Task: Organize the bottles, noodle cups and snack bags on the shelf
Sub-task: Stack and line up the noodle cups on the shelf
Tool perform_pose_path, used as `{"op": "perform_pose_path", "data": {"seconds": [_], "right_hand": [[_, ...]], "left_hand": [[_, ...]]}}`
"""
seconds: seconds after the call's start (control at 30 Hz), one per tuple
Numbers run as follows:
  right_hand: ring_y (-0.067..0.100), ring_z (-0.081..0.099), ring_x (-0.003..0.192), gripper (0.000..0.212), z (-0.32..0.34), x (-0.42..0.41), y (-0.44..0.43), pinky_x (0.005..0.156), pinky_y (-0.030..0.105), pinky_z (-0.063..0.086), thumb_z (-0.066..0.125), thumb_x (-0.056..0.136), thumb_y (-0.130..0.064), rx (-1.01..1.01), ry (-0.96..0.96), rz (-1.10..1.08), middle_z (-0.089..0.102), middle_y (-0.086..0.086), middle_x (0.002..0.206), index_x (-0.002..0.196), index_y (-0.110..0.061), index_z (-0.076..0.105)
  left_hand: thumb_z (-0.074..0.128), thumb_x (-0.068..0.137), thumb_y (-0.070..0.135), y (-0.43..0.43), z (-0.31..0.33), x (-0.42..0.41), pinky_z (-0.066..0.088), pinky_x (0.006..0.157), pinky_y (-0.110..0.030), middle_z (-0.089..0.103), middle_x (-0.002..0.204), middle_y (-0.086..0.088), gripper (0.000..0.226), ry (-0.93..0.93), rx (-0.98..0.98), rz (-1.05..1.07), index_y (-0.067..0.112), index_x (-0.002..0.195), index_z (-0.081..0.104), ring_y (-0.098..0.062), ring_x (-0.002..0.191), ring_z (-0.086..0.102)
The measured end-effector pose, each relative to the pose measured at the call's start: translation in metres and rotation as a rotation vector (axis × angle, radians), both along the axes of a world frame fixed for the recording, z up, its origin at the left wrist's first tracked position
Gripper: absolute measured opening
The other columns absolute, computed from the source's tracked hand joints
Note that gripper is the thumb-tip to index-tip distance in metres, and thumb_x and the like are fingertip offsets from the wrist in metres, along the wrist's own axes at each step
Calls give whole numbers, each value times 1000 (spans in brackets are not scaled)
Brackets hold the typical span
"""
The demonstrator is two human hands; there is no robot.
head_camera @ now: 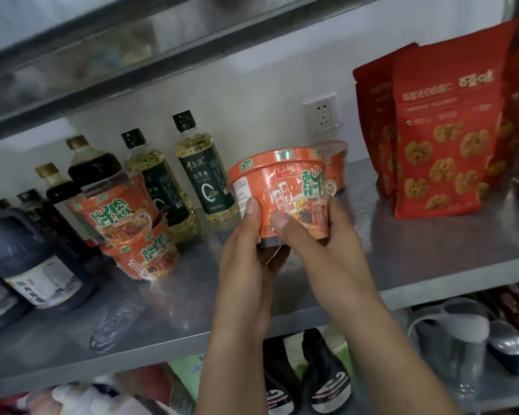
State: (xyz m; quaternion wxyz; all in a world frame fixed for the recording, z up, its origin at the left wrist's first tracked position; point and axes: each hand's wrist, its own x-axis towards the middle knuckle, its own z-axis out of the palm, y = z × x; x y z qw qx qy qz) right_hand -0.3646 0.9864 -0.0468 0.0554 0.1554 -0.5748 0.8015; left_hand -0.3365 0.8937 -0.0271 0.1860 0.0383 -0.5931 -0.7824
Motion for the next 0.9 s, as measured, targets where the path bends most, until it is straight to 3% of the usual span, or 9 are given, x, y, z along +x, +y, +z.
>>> {"op": "perform_pose_path", "data": {"seconds": [0.13, 0.27, 0.37, 0.43, 0.53, 0.6, 0.77, 0.83, 0.9], "right_hand": [[-6, 60, 107, 106, 0, -6, 3, 80, 13, 49, 84, 67, -55, 161, 49, -89, 55, -21, 125, 150, -38, 22], [-2, 56, 120, 110, -2, -6, -1, 97, 32, 53, 84, 60, -53, 176, 145, -62, 43, -31, 133, 146, -55, 14], [0, 42, 136, 121, -3, -7, -1, 110, 39, 45, 84, 50, -63, 198, 197, -21, 34, -28, 147, 148, -52, 14], [2, 44, 135, 113, -1, -9, 0, 108, 39, 47, 85, 50, -63, 191, 218, -9, 36, -27, 147, 146, -54, 25], [-6, 50, 123, 89, 4, -12, -2, 101, 29, 49, 89, 53, -47, 148, 246, -93, 48, -37, 129, 126, -63, 41], [-8, 51, 120, 85, 7, -14, -4, 100, 24, 47, 91, 56, -37, 156, 258, -159, 52, -35, 126, 124, -59, 45], [1, 54, 123, 74, 7, -15, -7, 102, 37, 50, 89, 64, -41, 119, 220, -225, 58, -24, 130, 129, -45, 54], [4, 57, 120, 65, 8, -14, -7, 99, 39, 52, 86, 70, -42, 79, 208, -258, 61, -19, 128, 129, -39, 58], [4, 60, 116, 55, 9, -14, -6, 97, 38, 53, 83, 77, -41, 63, 200, -289, 65, -16, 124, 127, -33, 62]], "left_hand": [[65, 80, 57, -6, 3, -3, 45, 110, -49, 72, 121, -6, 65, -28, -117, -2, 19, 132, 61, -22, 116, 67], [72, 81, 45, -9, 8, -3, 49, 102, -43, 73, 120, -8, 59, -44, -65, -76, 14, 130, 62, -25, 113, 69], [63, 82, 45, -15, 15, -2, 56, 93, -39, 73, 119, -12, 56, -57, 105, -129, 11, 126, 65, -27, 112, 69], [59, 83, 54, -16, 18, -2, 58, 91, -36, 71, 122, -14, 64, -90, 253, -198, 9, 129, 64, -28, 113, 69], [56, 83, 66, -9, 15, -3, 56, 90, -38, 69, 124, -18, 76, -157, 462, -318, 5, 125, 68, -29, 111, 70], [57, 84, 68, -6, 10, -5, 53, 95, -40, 68, 125, -19, 77, -193, 568, -375, 2, 123, 70, -29, 110, 70], [64, 85, 61, -10, 5, -9, 37, 117, -39, 61, 136, -20, 78, -237, 672, -431, 3, 136, 58, -29, 134, 53], [66, 86, 59, -9, 4, -8, 34, 119, -37, 62, 135, -21, 77, -263, 716, -440, 0, 134, 59, -29, 134, 53], [66, 87, 58, -7, 3, -5, 41, 115, -39, 63, 132, -22, 75, -274, 735, -455, -2, 131, 62, -30, 130, 57]]}}
